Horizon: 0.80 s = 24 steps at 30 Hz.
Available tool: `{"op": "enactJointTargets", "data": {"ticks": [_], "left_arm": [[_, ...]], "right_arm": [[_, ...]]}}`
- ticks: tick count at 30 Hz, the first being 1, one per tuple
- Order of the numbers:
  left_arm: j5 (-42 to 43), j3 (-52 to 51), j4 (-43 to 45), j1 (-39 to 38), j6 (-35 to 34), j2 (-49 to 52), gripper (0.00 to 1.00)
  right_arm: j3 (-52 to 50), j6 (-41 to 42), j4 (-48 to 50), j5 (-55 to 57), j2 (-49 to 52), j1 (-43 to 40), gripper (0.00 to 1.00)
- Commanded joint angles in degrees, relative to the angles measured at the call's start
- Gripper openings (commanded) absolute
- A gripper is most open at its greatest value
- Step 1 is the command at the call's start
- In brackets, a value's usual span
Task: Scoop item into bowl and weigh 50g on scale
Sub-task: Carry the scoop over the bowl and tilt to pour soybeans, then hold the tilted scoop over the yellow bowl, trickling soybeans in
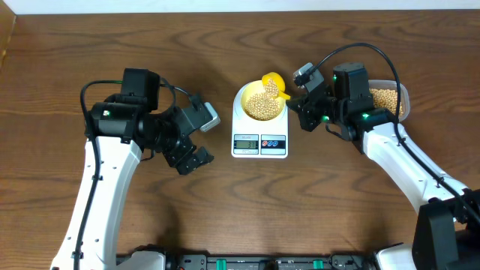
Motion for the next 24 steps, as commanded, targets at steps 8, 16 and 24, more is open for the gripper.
{"op": "enactJointTargets", "data": {"ticks": [8, 16, 24], "left_arm": [[-0.35, -0.28, -0.15, -0.13, 0.50, -0.07, 0.91], [-0.37, -0.28, -0.17, -0.13, 0.50, -0.07, 0.90], [-0.35, -0.28, -0.17, -0.13, 0.50, -0.07, 0.90]], "right_arm": [[0.44, -0.83, 0.35, -0.44, 0.09, 0.39, 0.01], [0.44, 0.17, 0.39, -2.12, 0.09, 0.39, 0.01], [0.44, 3.72, 0.98, -2.16, 0.09, 0.39, 0.01]]}}
